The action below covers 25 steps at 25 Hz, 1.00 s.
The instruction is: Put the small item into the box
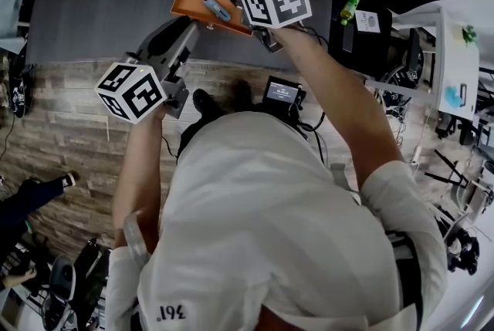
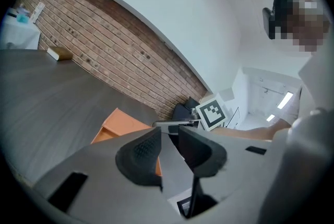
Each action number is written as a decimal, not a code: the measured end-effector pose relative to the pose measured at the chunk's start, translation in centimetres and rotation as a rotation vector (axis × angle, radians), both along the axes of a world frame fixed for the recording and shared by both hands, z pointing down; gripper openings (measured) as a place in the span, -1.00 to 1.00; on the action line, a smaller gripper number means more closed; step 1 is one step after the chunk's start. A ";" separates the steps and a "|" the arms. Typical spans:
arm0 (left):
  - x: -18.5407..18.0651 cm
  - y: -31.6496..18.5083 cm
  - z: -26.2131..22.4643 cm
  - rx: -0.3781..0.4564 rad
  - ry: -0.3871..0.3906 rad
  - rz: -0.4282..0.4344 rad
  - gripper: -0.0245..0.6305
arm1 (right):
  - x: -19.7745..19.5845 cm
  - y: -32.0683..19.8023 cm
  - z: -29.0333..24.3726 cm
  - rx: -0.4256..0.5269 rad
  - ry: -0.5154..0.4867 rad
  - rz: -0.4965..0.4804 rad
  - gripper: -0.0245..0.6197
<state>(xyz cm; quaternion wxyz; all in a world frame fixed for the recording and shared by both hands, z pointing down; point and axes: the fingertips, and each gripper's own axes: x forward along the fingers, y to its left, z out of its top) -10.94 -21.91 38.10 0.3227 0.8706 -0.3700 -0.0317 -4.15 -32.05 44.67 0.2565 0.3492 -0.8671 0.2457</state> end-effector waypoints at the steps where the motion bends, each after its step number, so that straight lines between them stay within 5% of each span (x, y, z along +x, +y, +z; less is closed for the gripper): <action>1: 0.0 0.1 -0.4 0.006 0.005 0.002 -0.59 | 0.0 0.1 -0.6 0.007 -0.018 0.003 -0.66; 25: -2.3 3.9 -10.9 0.242 0.127 -0.026 -0.59 | 0.8 6.6 -14.1 0.251 -0.202 -0.040 -0.71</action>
